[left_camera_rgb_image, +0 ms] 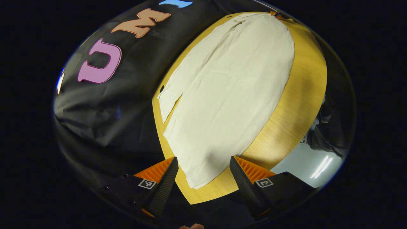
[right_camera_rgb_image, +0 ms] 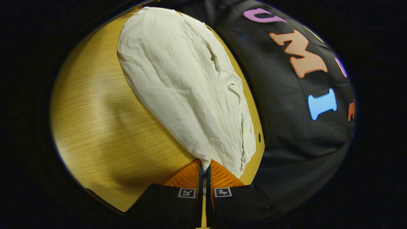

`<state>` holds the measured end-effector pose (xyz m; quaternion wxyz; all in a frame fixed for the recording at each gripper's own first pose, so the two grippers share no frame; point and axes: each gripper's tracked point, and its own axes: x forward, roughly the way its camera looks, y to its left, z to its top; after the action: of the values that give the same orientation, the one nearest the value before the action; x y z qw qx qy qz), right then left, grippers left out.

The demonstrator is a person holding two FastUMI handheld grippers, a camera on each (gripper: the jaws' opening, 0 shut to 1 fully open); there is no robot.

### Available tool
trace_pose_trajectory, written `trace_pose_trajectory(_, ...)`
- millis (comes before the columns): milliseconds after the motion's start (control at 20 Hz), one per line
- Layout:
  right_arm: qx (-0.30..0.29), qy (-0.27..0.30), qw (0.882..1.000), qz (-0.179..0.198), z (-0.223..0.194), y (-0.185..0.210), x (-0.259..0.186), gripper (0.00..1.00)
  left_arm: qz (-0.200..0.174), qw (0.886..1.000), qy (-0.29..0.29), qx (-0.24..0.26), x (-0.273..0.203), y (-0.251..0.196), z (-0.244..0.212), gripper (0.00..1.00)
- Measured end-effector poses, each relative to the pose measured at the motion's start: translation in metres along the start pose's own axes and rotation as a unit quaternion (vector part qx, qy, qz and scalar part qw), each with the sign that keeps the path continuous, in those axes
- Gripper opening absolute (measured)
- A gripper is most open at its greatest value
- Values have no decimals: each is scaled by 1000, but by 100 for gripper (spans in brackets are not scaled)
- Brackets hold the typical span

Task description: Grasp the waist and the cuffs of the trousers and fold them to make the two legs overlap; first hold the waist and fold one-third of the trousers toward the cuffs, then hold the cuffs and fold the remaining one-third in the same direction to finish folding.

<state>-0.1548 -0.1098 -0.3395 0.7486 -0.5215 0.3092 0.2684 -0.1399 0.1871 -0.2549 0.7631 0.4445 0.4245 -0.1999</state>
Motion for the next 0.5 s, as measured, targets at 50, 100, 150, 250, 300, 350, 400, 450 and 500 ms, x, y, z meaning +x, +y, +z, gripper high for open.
trace_pose_trajectory(50, 0, 0, 1000, -1, 0, 0, -1, 7, -7, 1000, 5, 9, 5, -1, -4, 98)
trace_pose_trajectory(100, -1, 1, 1000, -3, -1, 0, 0, 7, -11, 1000, 9, 17, 10, -2, -7, 97)
trace_pose_trajectory(150, -1, 1, 1000, -5, 0, 0, -1, 7, -10, 1000, 9, 25, 13, 1, -7, 97)
trace_pose_trajectory(250, -2, 1, 1000, -9, 0, 0, -1, 6, -10, 999, 7, 39, 12, -1, -4, 95)
trace_pose_trajectory(300, -2, 1, 1000, -11, 0, 0, 0, 7, -9, 999, 6, 44, 15, 1, -1, 94)
trace_pose_trajectory(350, -1, 1, 1000, -13, 0, 0, -1, 7, -7, 999, 4, 48, 20, 4, 2, 93)
trace_pose_trajectory(400, -1, 1, 1000, -15, 0, 0, -1, 7, -4, 999, 2, 54, 23, 8, 4, 92)
trace_pose_trajectory(450, 0, 1, 1000, -16, 0, -1, -1, 7, -4, 998, 4, 57, 29, 11, 7, 91)
trace_pose_trajectory(500, 1, 1, 1000, -18, 0, 0, -1, 6, -2, 998, 3, 63, 34, 16, 6, 89)
